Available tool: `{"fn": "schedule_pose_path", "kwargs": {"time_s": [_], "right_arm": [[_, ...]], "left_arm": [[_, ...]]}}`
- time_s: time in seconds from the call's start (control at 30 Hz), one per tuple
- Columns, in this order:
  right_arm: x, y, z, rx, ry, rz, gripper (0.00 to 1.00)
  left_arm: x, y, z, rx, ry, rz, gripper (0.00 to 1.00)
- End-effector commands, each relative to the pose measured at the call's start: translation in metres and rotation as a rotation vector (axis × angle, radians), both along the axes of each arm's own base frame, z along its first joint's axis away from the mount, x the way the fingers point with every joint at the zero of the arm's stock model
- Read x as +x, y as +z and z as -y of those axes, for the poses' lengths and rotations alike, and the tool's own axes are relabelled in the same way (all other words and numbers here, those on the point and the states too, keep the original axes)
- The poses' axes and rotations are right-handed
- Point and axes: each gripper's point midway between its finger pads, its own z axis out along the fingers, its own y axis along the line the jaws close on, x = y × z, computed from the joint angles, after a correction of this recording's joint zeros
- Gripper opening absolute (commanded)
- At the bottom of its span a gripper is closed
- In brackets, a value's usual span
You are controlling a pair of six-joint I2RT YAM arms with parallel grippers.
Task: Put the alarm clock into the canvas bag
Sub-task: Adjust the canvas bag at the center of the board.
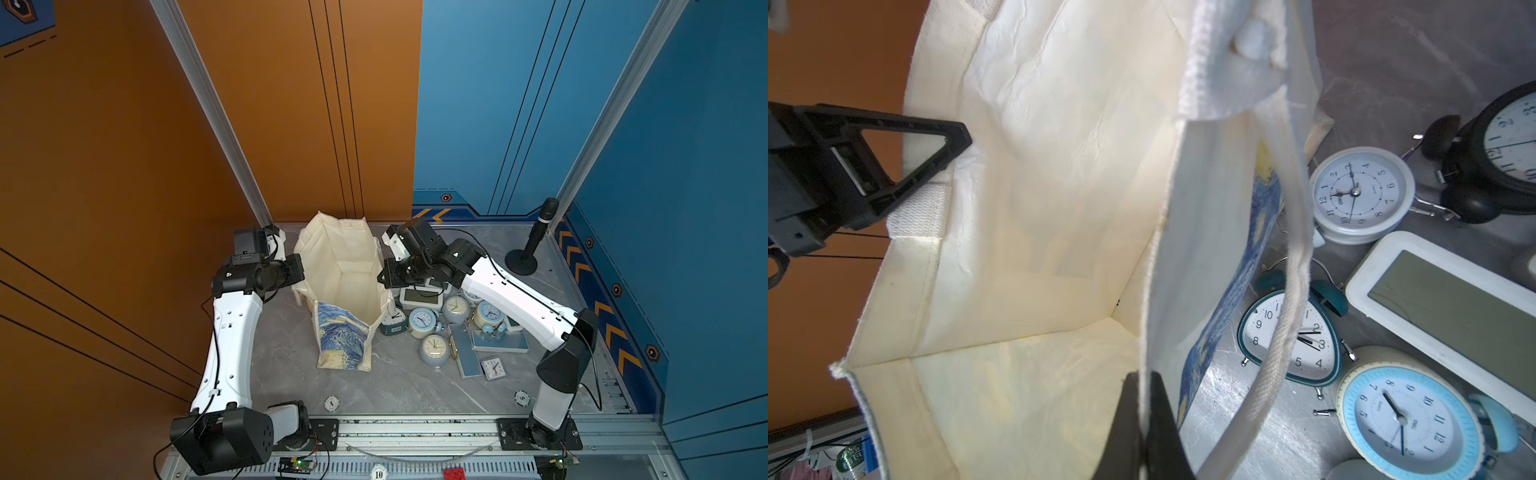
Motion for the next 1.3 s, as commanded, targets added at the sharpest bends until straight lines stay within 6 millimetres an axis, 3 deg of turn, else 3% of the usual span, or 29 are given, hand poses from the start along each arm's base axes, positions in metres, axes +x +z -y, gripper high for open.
{"fn": "schedule_pose_path", "kwargs": {"time_s": [0.0, 0.27, 0.43, 0.47, 0.53, 0.57, 0.63, 0.67, 0.9, 1.07, 1.17, 1.27], "right_arm": [[-0.013, 0.017, 0.006, 0.018, -0.006, 0.011, 0.00], [-0.050, 0.021, 0.010, 0.008, 0.038, -0.014, 0.00], [-0.057, 0.023, 0.017, 0.002, 0.025, -0.005, 0.00], [-0.056, 0.011, 0.020, -0.024, 0.021, -0.014, 0.00], [-0.052, 0.000, 0.020, -0.054, 0.015, -0.014, 0.00], [-0.051, -0.003, 0.020, -0.062, 0.014, -0.014, 0.01], [-0.049, -0.008, 0.020, -0.076, 0.011, -0.014, 0.06], [-0.048, -0.009, 0.020, -0.080, 0.008, -0.009, 0.09], [-0.037, 0.001, 0.024, -0.066, -0.016, 0.019, 0.41], [-0.032, 0.012, 0.034, -0.050, -0.041, 0.040, 0.46], [-0.031, 0.017, 0.042, -0.045, -0.057, 0.050, 0.46], [-0.030, 0.019, 0.050, -0.049, -0.076, 0.059, 0.46]], "left_arm": [[-0.002, 0.007, -0.004, 0.050, -0.006, 0.061, 0.00], [-0.039, 0.011, 0.002, 0.058, 0.024, 0.005, 0.01], [-0.049, 0.011, 0.004, 0.064, 0.021, -0.009, 0.07], [-0.049, 0.004, 0.001, 0.075, 0.026, -0.031, 0.08], [-0.046, -0.010, -0.001, 0.084, 0.022, -0.076, 0.10], [-0.044, -0.014, -0.002, 0.085, 0.025, -0.086, 0.16], [-0.040, -0.015, -0.003, 0.088, 0.022, -0.089, 0.39], [-0.038, -0.012, -0.003, 0.092, 0.021, -0.074, 0.42], [-0.014, 0.010, -0.004, 0.110, -0.017, 0.031, 0.47], [0.006, 0.003, -0.016, 0.162, -0.017, 0.036, 0.53], [0.017, 0.002, -0.012, 0.122, -0.050, 0.064, 0.48], [0.026, 0.011, -0.006, 0.060, -0.081, 0.138, 0.52]]}}
